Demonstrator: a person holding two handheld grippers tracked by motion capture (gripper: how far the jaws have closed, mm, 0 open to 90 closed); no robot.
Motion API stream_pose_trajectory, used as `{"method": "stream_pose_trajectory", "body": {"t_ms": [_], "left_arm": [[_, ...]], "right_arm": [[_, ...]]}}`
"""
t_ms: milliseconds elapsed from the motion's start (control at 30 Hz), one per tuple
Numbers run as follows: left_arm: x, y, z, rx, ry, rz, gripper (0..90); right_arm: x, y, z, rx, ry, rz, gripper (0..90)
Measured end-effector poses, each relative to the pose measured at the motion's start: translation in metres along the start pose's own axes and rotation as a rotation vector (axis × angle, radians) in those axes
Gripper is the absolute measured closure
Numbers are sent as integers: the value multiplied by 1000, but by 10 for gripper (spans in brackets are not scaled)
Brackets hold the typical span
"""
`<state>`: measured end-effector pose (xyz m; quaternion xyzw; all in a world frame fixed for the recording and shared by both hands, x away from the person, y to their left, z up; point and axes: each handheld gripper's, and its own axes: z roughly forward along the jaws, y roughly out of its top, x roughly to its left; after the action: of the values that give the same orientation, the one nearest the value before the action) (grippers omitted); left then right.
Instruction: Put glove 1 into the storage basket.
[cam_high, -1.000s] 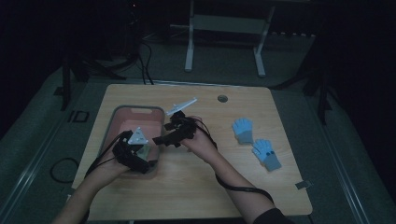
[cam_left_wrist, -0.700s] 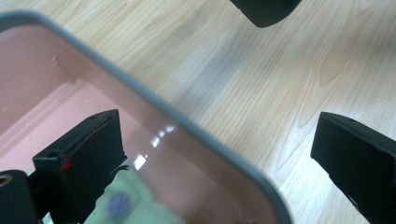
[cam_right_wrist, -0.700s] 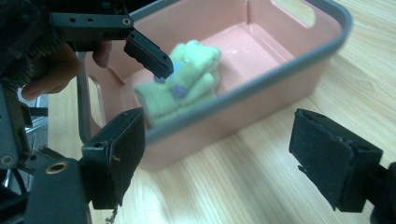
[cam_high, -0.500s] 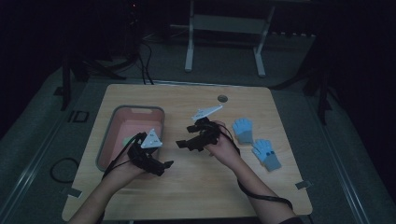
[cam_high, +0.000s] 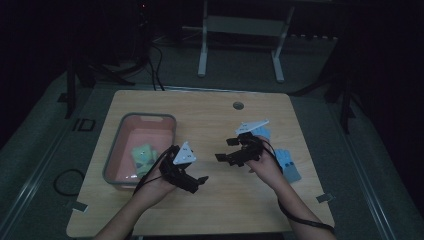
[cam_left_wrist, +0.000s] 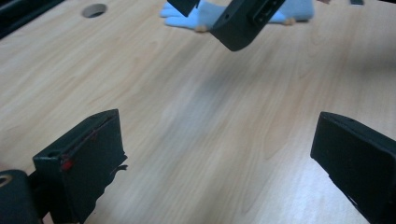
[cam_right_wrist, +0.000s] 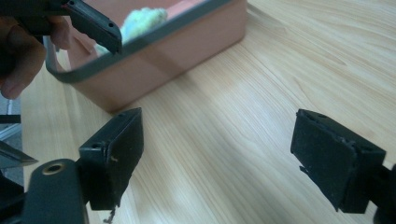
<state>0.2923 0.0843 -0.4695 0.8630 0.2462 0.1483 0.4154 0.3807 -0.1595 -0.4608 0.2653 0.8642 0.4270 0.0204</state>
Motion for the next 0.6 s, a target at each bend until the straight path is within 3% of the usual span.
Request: {"method": "stream_pose_trajectory", "body": {"t_ms": [267,600], "left_arm": [[-16,-5,22,17,-51,18,28],[-30,-25,45,14,-90,-1,28]], "right_arm": [[-12,-27,-17,9,-37,16,141],[-21,-60,-28,22,-65,40,139]]}}
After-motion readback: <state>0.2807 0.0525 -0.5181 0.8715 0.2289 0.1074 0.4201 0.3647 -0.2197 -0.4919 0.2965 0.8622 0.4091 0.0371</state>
